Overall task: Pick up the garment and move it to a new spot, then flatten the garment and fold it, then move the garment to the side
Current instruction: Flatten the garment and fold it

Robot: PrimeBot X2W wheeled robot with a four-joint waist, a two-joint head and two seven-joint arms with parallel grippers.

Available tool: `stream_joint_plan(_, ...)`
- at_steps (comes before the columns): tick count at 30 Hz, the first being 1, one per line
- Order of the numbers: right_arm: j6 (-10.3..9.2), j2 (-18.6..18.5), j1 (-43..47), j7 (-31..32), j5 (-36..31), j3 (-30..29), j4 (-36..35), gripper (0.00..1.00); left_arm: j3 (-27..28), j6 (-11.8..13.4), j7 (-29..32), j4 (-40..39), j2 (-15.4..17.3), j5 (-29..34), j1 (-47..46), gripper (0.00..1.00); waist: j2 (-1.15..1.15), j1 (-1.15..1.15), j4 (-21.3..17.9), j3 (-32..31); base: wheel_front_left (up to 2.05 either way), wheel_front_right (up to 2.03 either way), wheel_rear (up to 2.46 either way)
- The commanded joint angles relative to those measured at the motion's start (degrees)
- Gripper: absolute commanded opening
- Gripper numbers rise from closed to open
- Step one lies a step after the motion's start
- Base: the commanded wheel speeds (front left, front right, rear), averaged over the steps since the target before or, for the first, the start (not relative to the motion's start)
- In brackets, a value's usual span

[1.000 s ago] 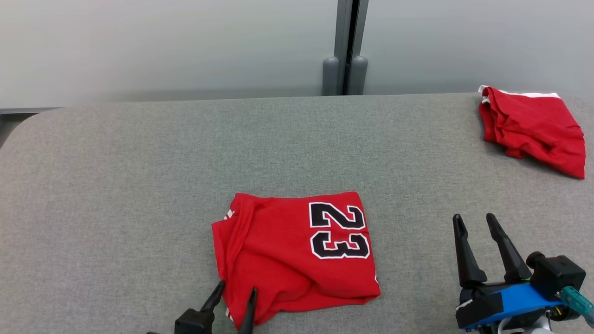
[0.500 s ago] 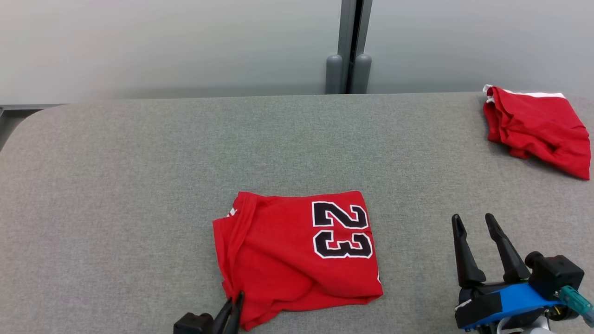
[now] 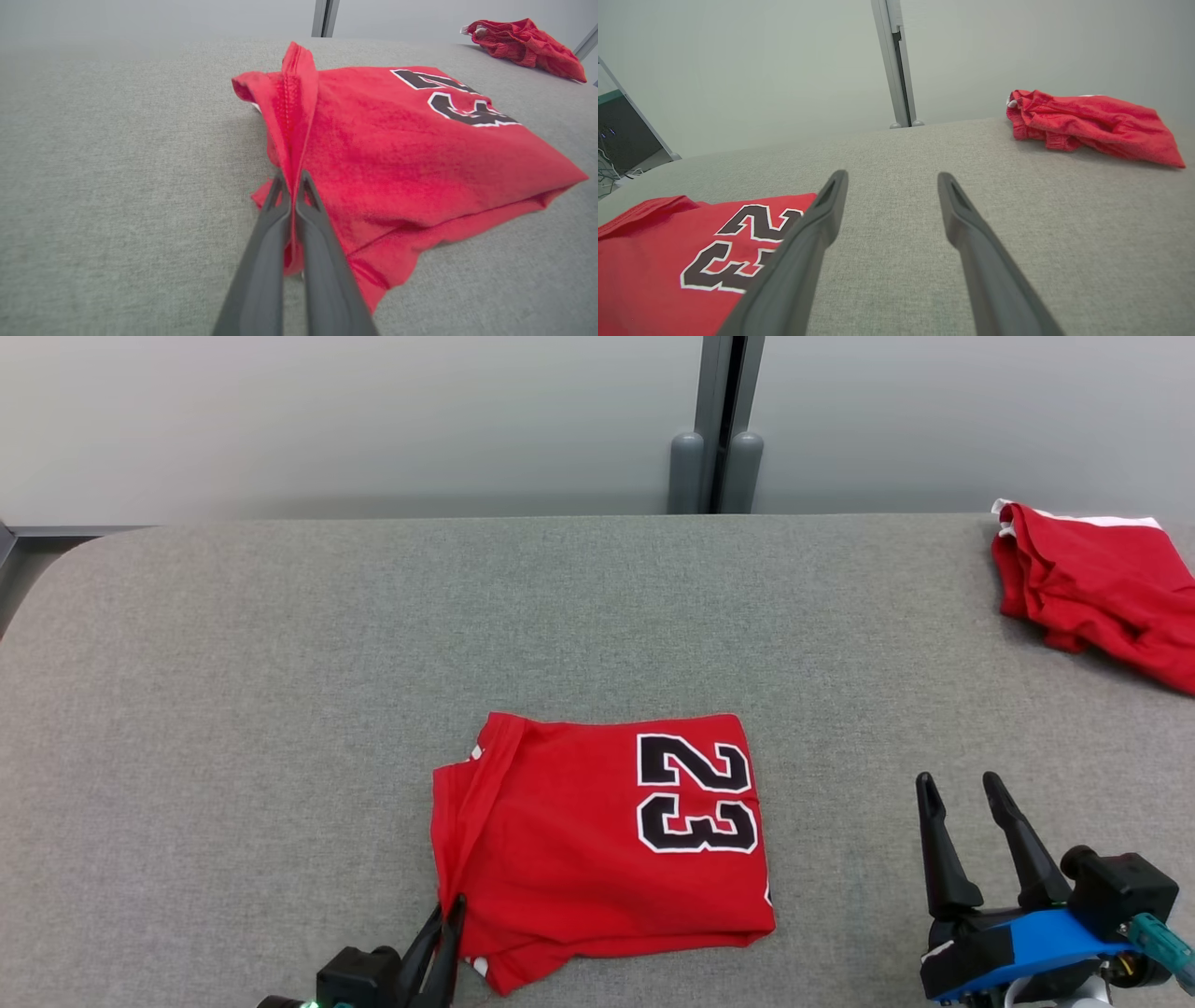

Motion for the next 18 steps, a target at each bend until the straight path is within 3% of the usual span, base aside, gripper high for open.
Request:
stream_joint_plan(1,0.04,0.0,-0.4,-0.5,0.1,0.1,0.2,1.0,-0.1,0.3,0.1,-0.3,0.0,0.2,0.4,1.0,0.0,0.0,0.0,0.1,0.0,0.0,0.0)
stream_joint_plan(9,0.04,0.0,-1.1,-0.7,-0.2,-0.2,0.8,1.0,1.7,2.0,-4.8,-4.2,0.2,-0.3,-0.4,1.0,0.0,0.0,0.1,-0.2,0.0,0.0,0.0)
stream_joint_plan(18,0.04,0.0,-1.5,-1.0,-0.1,0.3,0.3,1.0,7.5,4.5,-6.7,-6.3,0.7,-2.2,-3.0,1.0,0.0,0.0,-0.3,-1.6,0.0,0.0,0.0)
